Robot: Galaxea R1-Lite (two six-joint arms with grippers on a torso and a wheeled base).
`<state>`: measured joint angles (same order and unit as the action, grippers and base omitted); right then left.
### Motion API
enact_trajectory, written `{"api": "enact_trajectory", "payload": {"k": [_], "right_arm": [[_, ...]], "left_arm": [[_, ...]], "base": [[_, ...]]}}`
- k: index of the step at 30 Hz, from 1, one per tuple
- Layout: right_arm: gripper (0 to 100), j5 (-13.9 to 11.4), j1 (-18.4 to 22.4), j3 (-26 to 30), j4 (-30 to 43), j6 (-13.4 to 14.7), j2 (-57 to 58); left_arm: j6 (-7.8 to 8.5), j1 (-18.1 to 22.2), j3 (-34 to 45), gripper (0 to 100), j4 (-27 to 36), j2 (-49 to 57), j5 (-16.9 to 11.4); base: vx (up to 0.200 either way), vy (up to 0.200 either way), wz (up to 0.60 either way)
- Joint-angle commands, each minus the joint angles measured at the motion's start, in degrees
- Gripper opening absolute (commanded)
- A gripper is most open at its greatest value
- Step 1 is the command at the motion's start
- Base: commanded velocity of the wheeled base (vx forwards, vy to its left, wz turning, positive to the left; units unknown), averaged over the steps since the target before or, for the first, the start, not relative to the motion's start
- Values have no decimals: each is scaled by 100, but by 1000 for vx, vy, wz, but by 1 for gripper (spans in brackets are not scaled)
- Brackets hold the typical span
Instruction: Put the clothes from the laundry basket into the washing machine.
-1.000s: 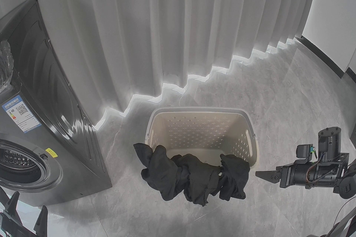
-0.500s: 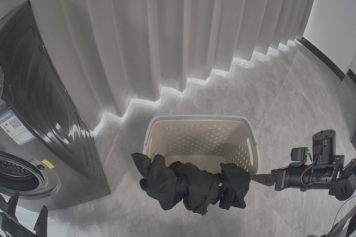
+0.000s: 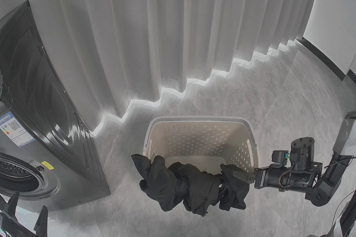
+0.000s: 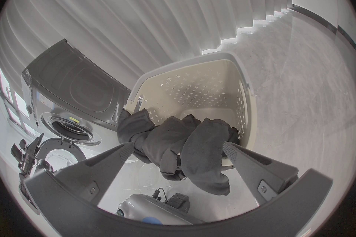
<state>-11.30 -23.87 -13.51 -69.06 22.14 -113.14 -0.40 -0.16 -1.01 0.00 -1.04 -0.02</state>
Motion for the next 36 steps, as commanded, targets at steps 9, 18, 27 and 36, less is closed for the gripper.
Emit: {"api": "enact_trajectory", "payload": {"k": [9, 18, 27, 36], "right_arm": [[100, 251, -39, 85, -855, 19, -1070], [100, 260, -65, 59, -987, 19, -1175], [100, 269, -118, 94, -1611, 1, -1676], [0, 269, -118, 111, -1742, -25, -1755]], "left_arm": [[5, -2, 92, 100, 0, 86, -6], [5, -2, 101, 100, 0, 86, -6], [5, -2, 92, 100, 0, 86, -6], [5, -2, 92, 100, 0, 86, -6]], "base": [[0, 0, 0], [0, 0, 0], [0, 0, 0], [0, 0, 0]]}}
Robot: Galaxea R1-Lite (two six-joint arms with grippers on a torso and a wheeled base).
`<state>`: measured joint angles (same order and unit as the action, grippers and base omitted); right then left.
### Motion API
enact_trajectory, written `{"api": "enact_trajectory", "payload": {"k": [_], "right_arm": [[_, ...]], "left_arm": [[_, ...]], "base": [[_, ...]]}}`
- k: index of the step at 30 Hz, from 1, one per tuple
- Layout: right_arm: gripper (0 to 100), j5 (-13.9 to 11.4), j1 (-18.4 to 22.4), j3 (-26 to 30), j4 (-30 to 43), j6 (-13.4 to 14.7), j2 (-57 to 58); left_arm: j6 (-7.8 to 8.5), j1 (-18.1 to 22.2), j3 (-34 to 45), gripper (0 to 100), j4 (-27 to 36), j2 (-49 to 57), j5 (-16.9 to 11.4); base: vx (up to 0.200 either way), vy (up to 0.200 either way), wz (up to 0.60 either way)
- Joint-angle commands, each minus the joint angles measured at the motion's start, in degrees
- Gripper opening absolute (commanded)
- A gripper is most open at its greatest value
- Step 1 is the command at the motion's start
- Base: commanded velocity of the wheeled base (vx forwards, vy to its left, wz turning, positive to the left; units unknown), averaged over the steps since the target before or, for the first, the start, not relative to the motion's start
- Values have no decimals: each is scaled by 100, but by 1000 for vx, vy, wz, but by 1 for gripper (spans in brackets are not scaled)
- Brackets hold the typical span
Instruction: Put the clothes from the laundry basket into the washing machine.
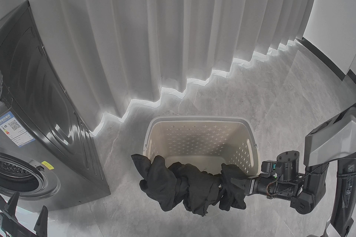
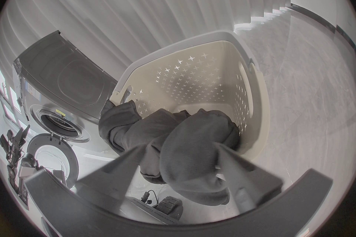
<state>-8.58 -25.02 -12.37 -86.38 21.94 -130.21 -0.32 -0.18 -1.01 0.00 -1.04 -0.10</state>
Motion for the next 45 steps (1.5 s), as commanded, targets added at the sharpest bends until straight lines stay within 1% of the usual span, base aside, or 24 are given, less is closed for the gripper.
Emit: {"api": "enact_trajectory", "payload": {"k": [1, 11, 15, 18, 19, 21, 22, 23, 25, 26, 27, 30, 32, 33, 35, 37, 38, 39, 42, 45], "right_arm": [[0, -3, -3, -2, -10, -6, -49], [0, -12, 5, 16, -89, -23, -5], [0, -29, -12, 218, -239, -23, 154], [0, -91, -56, 420, -239, 12, 567], [0, -153, -100, 508, -239, 38, 778], [0, -188, -109, 543, -239, 38, 883], [0, -276, -100, 605, -230, 73, 1094], [0, -311, -100, 631, -230, 135, 1182], [0, -363, -109, 648, -230, 363, 1366], [0, -407, -118, 675, -230, 565, 1498], [0, -469, -118, 692, -230, 706, 1595], [0, -777, -118, 815, -230, 1137, 1911], [0, -917, -126, 912, -239, 1383, 2157], [0, -944, -126, 930, -239, 1436, 2245], [0, -1023, -162, 965, -230, 1690, 2588], [0, -1023, -293, 947, -239, 2007, 2922], [0, -1023, -293, 947, -239, 2007, 2922], [0, -1014, -443, 965, -230, 2332, 3353], [0, -987, -733, 1044, -221, 2956, 4100], [0, -908, -1058, 1132, -204, 3457, 4715]], "left_arm": [[-3, 1, 101, 100, 0, 86, 1], [-3, 1, 101, 100, 0, 86, 1], [-3, 1, 92, 100, 0, 86, 1], [-12, 1, 101, 100, 0, 86, 1], [-12, 1, 92, 100, 0, 86, 1], [-12, 1, 101, 100, 0, 86, 1], [-3, 1, 101, 100, 0, 86, 1], [-3, 1, 92, 100, 0, 86, 1], [-3, 1, 92, 100, 0, 86, 1], [-12, 1, 101, 100, 0, 86, 1], [-3, 1, 101, 100, 0, 86, 1], [-3, 1, 101, 100, 0, 86, 1], [-12, 1, 101, 100, 0, 86, 1], [-12, 1, 101, 100, 0, 86, 1], [-12, 1, 101, 100, 0, 86, 1], [-3, 1, 101, 100, 0, 86, 1], [-3, 1, 101, 100, 0, 86, 1], [23, 1, 101, 100, 0, 86, -8], [23, 1, 92, 100, 0, 86, 1], [23, 1, 101, 100, 0, 86, -8]], "base": [[0, 0, 0], [0, 0, 0], [0, 0, 0], [0, 0, 0], [0, 0, 0], [0, 0, 0], [0, 0, 0], [0, 0, 0], [0, 0, 0], [0, 0, 0], [0, 0, 0], [0, 0, 0], [0, 0, 0], [0, 0, 0], [0, 0, 0], [0, 0, 0], [0, 0, 0], [0, 0, 0], [0, 0, 0], [0, 0, 0]]}}
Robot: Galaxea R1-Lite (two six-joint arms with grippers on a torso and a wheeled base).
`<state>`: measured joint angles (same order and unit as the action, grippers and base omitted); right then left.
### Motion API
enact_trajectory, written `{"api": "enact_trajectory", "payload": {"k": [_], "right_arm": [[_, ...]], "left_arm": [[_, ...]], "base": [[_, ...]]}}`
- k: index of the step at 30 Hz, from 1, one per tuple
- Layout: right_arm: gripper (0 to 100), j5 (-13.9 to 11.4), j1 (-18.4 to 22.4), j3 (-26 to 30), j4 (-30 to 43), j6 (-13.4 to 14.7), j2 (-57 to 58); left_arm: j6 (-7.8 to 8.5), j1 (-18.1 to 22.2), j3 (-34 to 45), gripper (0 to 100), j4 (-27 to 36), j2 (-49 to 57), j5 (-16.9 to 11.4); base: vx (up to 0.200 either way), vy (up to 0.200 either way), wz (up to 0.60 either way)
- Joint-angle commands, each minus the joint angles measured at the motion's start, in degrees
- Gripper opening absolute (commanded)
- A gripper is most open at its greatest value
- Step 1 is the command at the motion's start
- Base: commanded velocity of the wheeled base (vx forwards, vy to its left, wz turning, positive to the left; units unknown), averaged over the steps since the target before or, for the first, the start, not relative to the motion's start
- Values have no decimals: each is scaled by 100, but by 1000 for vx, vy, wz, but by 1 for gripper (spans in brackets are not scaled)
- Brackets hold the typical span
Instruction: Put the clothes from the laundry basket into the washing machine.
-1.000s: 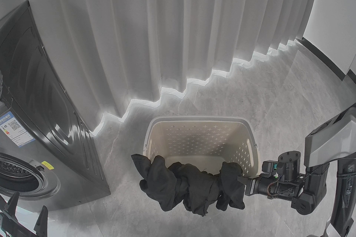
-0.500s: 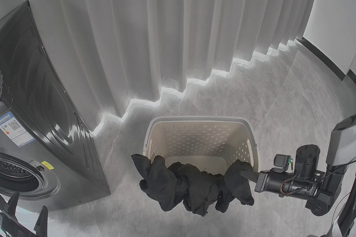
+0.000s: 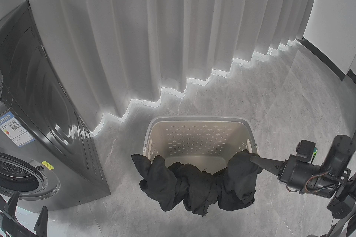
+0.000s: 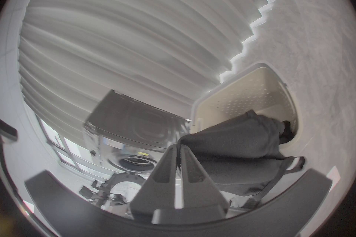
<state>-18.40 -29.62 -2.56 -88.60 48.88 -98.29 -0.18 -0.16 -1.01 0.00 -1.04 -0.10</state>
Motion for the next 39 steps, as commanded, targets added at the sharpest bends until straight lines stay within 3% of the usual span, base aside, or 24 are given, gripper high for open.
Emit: {"api": "enact_trajectory", "payload": {"k": [1, 3, 6, 7, 18, 22, 24, 30, 36, 39], "right_arm": [[0, 91, -632, 177, 27, 816, 1594], [0, 240, -764, 256, 53, 991, 1822], [0, 240, -764, 256, 53, 991, 1822], [0, 372, -738, 256, 53, 1009, 1805], [0, 372, -764, 256, 53, 904, 1612], [0, 354, -720, 256, 45, 543, 1532], [0, 372, -747, 256, 36, 218, 1365], [0, 425, -755, -16, 18, -213, 996], [0, 802, -764, -342, 45, -1056, 460], [0, 1013, -791, -473, 53, -1206, 293]], "left_arm": [[9, -2, 101, 100, 0, 86, -8], [9, -2, 92, 100, 9, 86, -8], [9, -2, 92, 100, 9, 86, -8], [9, -2, 92, 100, 9, 86, -8], [-17, -2, 101, 100, 0, 86, 19], [-61, -2, 101, 100, 0, 86, 19], [-8, -2, 101, 100, 0, 86, 10], [-8, -2, 92, 100, 0, 86, 19], [-26, -2, 92, 100, 0, 86, 19], [-26, -2, 101, 100, 0, 86, 19]], "base": [[0, 0, 0], [0, 0, 0], [0, 0, 0], [0, 0, 0], [-36, 0, 0], [-200, 0, 0], [-200, 0, 0], [-33, 0, 0], [0, 0, 0], [-133, 0, 0]]}}
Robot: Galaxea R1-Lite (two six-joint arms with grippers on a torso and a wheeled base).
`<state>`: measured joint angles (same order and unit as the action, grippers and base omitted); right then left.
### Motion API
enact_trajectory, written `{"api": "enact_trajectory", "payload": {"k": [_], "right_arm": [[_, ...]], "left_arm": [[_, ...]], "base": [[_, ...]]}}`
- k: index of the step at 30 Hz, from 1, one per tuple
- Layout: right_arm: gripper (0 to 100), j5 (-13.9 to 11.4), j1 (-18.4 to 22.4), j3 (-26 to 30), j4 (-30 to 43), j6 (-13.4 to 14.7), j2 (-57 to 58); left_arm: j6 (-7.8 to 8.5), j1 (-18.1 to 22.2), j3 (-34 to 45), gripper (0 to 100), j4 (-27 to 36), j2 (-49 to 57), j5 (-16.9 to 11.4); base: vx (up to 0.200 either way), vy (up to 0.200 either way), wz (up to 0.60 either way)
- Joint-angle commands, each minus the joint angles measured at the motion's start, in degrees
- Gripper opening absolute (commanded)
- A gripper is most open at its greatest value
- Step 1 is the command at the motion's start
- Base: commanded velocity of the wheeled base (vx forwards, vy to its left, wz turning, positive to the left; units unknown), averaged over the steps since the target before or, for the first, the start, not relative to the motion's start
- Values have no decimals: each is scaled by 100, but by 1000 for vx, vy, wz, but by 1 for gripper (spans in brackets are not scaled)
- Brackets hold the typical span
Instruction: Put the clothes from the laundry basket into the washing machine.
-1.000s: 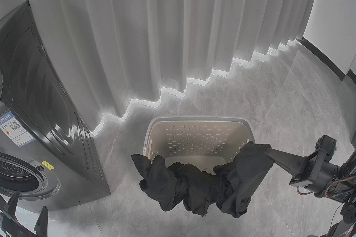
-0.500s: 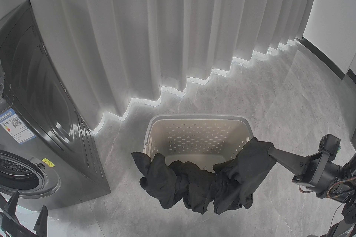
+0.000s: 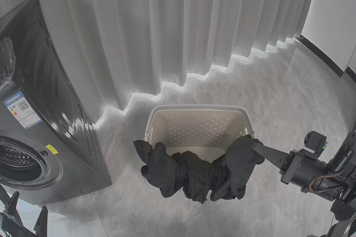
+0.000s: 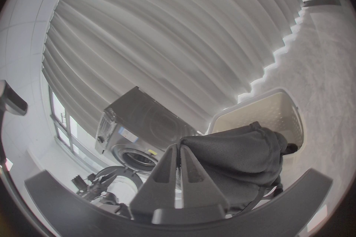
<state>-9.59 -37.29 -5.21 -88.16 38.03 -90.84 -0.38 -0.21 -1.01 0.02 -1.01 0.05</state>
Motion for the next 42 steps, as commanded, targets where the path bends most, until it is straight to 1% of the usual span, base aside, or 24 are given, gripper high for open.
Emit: {"api": "enact_trajectory", "payload": {"k": [1, 5, 6, 7, 8, 9, 10, 11, 12, 14, 16, 19, 23, 25, 26, 28, 34, 37, 39, 41, 42], "right_arm": [[0, 142, -24, -244, 10, -130, -469], [0, 142, -68, -385, 62, -138, -496], [0, 142, -41, -490, 282, -209, -478], [0, 142, -41, -490, 282, -209, -478], [0, 151, -15, -596, 642, -402, -443], [0, 151, -6, -675, 748, -472, -434], [0, 151, 3, -789, 827, -508, -434], [0, 151, 3, -789, 827, -508, -434], [0, 142, -24, -1053, 880, -516, -434], [0, 151, -41, -1176, 897, -516, -469], [0, 151, -24, -1185, 897, -525, -478], [0, 124, -6, -1132, 853, -543, -496], [0, 98, -6, -1220, 845, -516, -496], [0, 133, -33, -1264, 836, -508, -496], [0, 142, -24, -1308, 853, -508, -496], [0, 133, 11, -1325, 862, -508, -496], [0, 107, 38, -1264, 862, -490, -496], [0, 80, 55, -1228, 880, -481, -496], [0, 72, 108, -1132, 801, -552, -522], [0, -7, 126, -1114, 801, -552, -496], [0, -122, 161, -1044, 801, -543, -469]], "left_arm": [[-15, 3, 101, 100, -2, 84, 4], [-15, 3, 101, 100, -2, 84, 13], [-6, 3, 92, 100, -2, 84, 4], [-6, 3, 92, 100, -2, 84, 4], [-6, 3, 101, 100, -2, 84, 4], [3, 3, 101, 100, 6, 84, 4], [3, 3, 92, 100, -2, 84, 4], [3, 3, 92, 100, -2, 84, 4], [-6, 3, 92, 100, -2, 84, 4], [-15, 3, 101, 100, -2, 84, 4], [-24, 3, 101, 100, -2, 84, 4], [-59, 3, 92, 100, -2, 84, 4], [-41, 3, 92, 100, -2, 84, 4], [-41, 3, 101, 100, -2, 84, 4], [-15, 3, 101, 100, -2, 84, 4], [-15, 3, 101, 100, -2, 84, 4], [-50, 3, 101, 100, -2, 84, 13], [-50, 3, 101, 100, -2, 84, 4], [-6, 3, 92, 100, -2, 84, 13], [3, 3, 101, 100, -2, 84, 13], [3, 3, 101, 100, -2, 84, 13]], "base": [[-200, 0, 0], [-200, 0, 0], [-200, 0, 0], [-200, 0, 0], [0, 0, 0], [0, 0, 0], [0, 0, 0], [0, 0, 0], [0, 0, 0], [0, 0, 0], [0, 0, 0], [-200, 0, 0], [-200, 0, 0], [-200, 0, 0], [0, 0, 0], [0, 0, 0], [0, 0, 0], [-200, 0, 0], [-200, 0, 0], [-100, 0, 0], [0, 0, 0]]}}
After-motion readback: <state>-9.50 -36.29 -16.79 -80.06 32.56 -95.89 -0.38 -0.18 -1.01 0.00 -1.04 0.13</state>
